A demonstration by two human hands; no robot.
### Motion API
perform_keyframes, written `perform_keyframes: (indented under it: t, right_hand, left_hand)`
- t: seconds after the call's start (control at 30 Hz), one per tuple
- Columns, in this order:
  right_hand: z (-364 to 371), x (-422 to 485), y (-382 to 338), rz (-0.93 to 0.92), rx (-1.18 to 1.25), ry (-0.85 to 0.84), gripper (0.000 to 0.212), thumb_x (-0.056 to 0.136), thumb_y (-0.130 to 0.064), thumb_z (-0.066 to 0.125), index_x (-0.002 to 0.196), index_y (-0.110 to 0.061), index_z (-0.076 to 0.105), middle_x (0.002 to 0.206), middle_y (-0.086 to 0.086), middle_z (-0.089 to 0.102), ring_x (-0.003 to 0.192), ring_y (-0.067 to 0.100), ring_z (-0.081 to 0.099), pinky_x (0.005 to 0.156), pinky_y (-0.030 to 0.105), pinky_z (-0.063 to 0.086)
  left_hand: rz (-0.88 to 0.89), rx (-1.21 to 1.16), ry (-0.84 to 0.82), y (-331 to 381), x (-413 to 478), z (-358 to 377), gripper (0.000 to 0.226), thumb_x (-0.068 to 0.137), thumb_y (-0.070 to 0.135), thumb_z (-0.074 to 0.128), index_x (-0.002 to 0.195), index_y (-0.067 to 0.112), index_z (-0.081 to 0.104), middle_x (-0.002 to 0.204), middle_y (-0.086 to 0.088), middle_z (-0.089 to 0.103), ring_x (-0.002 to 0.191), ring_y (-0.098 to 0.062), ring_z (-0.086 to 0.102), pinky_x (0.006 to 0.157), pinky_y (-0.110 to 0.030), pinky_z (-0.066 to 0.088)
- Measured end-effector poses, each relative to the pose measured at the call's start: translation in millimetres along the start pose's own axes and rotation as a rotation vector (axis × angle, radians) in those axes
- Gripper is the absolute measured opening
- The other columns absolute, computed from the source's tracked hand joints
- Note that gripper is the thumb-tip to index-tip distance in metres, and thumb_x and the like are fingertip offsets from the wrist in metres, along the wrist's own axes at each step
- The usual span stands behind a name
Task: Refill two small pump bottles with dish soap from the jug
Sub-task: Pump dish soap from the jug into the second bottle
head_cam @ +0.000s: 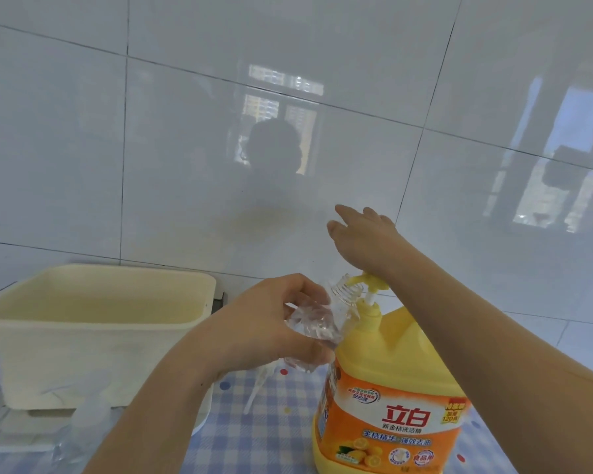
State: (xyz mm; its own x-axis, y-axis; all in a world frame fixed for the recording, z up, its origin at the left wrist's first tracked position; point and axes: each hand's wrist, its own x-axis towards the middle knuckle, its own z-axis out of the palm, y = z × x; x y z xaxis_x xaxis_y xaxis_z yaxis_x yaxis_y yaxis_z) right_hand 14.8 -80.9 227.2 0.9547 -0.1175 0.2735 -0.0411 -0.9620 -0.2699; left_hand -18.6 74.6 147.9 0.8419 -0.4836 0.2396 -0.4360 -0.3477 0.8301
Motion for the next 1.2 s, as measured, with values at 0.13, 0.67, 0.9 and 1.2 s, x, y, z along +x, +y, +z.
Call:
perform_keyframes:
  t: [0.13,0.67,0.9,1.2]
  right_hand:
    - [5.9,0.5,0.7,0.034,-0.055,0.033,0.051,0.102,-0.036,0.023,0.153,-0.031,0.015,0.161,0.008,0.008,0.148,0.032,0.001,0.116,0.050,0.010]
    - [23.2,-7.0,4.6,0.075,-0.067,0.078,0.046,0.101,-0.027,0.024,0.146,-0.023,0.031,0.148,0.010,0.036,0.136,0.034,0.027,0.108,0.046,0.024]
    - [20.2,-9.3,4.4,0.085,0.042,0.085,0.045,0.089,-0.011,0.036,0.129,-0.016,0.055,0.133,0.004,0.055,0.120,0.029,0.049,0.096,0.040,0.041]
    - [-25.5,-31.5,28.7,-0.026,0.465,0.045,0.016,0.086,-0.029,0.067,0.083,-0.016,0.077,0.075,-0.003,0.071,0.064,0.011,0.056,0.057,0.022,0.046]
  left_hand:
    - [0.022,0.101,0.078,4.7,-3.6,-0.1,0.047,0.063,0.038,0.086,0.099,0.041,0.057,0.108,0.023,0.061,0.101,0.003,0.058,0.086,-0.021,0.049]
    - [-0.026,0.247,-0.029,5.4,-1.7,9.2,0.042,0.067,0.040,0.084,0.086,0.046,0.047,0.107,0.022,0.056,0.092,0.004,0.055,0.062,-0.010,0.038]
    - [-0.018,0.238,-0.028,5.7,-1.7,9.7,0.042,0.068,0.038,0.083,0.088,0.044,0.047,0.105,0.022,0.055,0.092,0.003,0.056,0.062,-0.011,0.038]
    - [-0.010,0.157,-0.014,8.3,-3.9,8.3,0.041,0.068,0.038,0.083,0.094,0.042,0.052,0.103,0.022,0.057,0.088,0.002,0.056,0.060,-0.010,0.040]
